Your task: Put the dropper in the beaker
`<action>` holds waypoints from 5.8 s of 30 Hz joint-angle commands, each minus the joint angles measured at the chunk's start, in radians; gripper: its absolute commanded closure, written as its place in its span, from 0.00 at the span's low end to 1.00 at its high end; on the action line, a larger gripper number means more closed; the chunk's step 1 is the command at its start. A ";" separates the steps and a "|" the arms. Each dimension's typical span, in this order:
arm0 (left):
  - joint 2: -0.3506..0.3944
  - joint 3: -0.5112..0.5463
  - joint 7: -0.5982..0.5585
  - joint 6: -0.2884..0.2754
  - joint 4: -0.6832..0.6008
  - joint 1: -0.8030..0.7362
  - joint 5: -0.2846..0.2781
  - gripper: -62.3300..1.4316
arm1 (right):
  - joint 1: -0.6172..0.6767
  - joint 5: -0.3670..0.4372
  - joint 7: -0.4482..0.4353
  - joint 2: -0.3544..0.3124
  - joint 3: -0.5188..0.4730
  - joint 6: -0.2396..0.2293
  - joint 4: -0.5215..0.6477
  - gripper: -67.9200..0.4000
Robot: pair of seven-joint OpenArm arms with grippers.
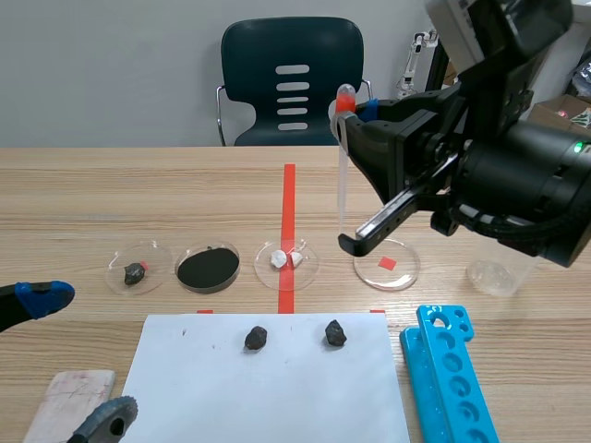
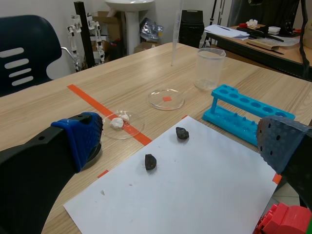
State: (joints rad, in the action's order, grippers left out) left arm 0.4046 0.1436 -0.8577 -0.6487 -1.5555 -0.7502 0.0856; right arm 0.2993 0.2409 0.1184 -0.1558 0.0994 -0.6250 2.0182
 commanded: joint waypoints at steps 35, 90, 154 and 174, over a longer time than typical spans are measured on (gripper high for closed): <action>-0.002 0.004 -0.018 -0.001 -0.022 0.000 -0.014 0.00 | -0.011 0.014 -0.011 -0.002 -0.001 0.004 0.015 0.99; -0.002 0.004 -0.018 -0.001 -0.022 0.000 -0.014 0.00 | -0.050 0.105 0.037 -0.005 -0.495 0.079 -0.158 0.99; -0.002 0.004 -0.018 -0.001 -0.022 0.000 -0.014 0.00 | -0.130 -0.004 -0.032 -0.035 -0.452 0.102 -0.322 0.99; -0.002 0.004 -0.018 -0.001 -0.022 0.000 -0.014 0.00 | -0.130 -0.118 -0.206 -0.035 -0.391 0.102 -0.423 0.99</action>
State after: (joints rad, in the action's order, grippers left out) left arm 0.4046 0.1436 -0.8577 -0.6487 -1.5555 -0.7502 0.0856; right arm 0.1783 0.1192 -0.0639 -0.1776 -0.2920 -0.5278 1.5932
